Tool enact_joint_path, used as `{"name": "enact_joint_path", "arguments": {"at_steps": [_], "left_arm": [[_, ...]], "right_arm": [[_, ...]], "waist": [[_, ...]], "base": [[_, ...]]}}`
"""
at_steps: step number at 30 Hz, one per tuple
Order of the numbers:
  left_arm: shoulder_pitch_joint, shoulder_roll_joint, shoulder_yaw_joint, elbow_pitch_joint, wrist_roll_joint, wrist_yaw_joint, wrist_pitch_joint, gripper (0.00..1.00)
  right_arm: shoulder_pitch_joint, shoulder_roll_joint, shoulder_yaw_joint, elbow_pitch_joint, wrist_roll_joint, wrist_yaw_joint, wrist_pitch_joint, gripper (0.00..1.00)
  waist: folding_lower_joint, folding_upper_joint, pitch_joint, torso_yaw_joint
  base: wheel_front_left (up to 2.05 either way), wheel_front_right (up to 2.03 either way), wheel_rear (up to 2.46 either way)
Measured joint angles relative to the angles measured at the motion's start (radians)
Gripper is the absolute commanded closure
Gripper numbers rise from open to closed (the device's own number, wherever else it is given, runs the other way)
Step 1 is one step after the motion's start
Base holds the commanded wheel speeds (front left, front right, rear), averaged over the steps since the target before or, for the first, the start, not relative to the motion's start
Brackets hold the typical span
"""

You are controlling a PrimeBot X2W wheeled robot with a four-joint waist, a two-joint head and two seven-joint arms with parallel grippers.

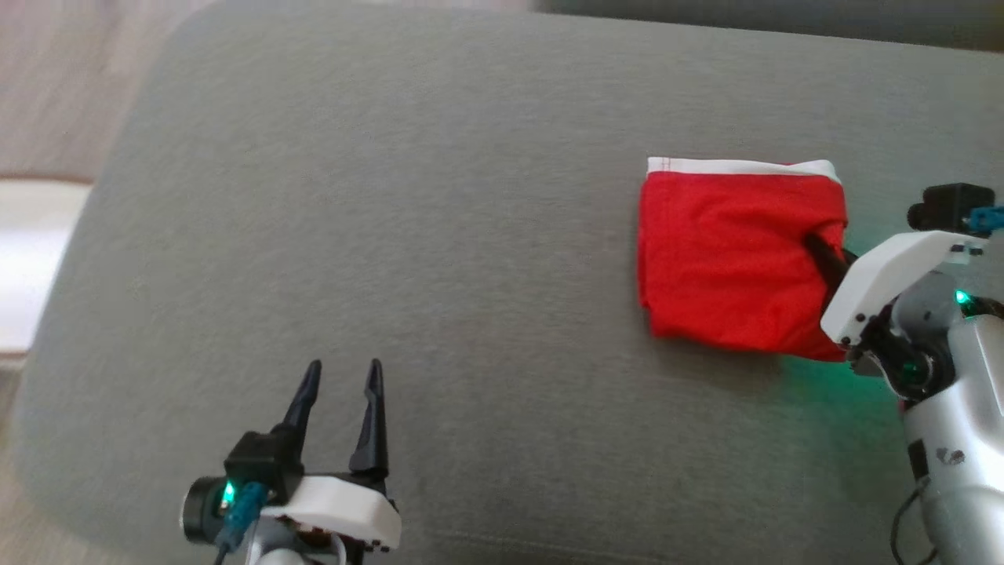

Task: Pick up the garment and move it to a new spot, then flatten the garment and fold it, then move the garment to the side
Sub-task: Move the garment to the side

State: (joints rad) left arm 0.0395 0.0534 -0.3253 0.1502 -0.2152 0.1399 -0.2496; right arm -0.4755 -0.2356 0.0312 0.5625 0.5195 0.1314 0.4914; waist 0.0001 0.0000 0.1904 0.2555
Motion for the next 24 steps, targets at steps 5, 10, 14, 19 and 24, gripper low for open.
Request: {"name": "enact_joint_path", "arguments": {"at_steps": [5, 10, 14, 19, 24], "left_arm": [[0.000, 0.000, 0.015, 0.001, 0.007, -0.011, 0.000, 0.00], [-0.002, 0.000, 0.019, 0.010, 0.022, -0.027, 0.000, 0.00], [-0.004, 0.000, 0.020, 0.014, 0.037, -0.035, 0.000, 0.00], [-0.015, 0.000, 0.020, 0.015, 0.053, -0.045, 0.000, 0.00], [-0.040, 0.000, 0.029, 0.013, 0.075, -0.052, 0.000, 0.00]], "right_arm": [[0.006, -0.028, 0.051, -0.026, 0.015, 0.000, -0.009, 1.00], [0.021, -0.070, 0.049, -0.033, 0.024, 0.000, -0.021, 1.00], [0.025, -0.098, 0.036, -0.038, 0.025, 0.000, -0.035, 1.00], [0.034, -0.135, 0.028, -0.052, -0.022, 0.000, -0.074, 1.00], [-0.036, -0.196, 0.027, -0.059, -0.064, 0.000, -0.078, 1.00]], "waist": [[0.0000, 0.0000, -0.022, -0.122], [-0.0001, 0.0000, -0.038, -0.262], [-0.0001, 0.0000, -0.045, -0.360], [-0.0001, 0.0000, -0.027, -0.425], [-0.0001, 0.0000, 0.020, -0.397]], "base": [[0.00, 0.00, 0.00], [0.00, 0.00, 0.00], [0.00, 0.00, 0.00], [0.00, 0.00, 0.00], [0.00, 0.00, 0.00]]}}
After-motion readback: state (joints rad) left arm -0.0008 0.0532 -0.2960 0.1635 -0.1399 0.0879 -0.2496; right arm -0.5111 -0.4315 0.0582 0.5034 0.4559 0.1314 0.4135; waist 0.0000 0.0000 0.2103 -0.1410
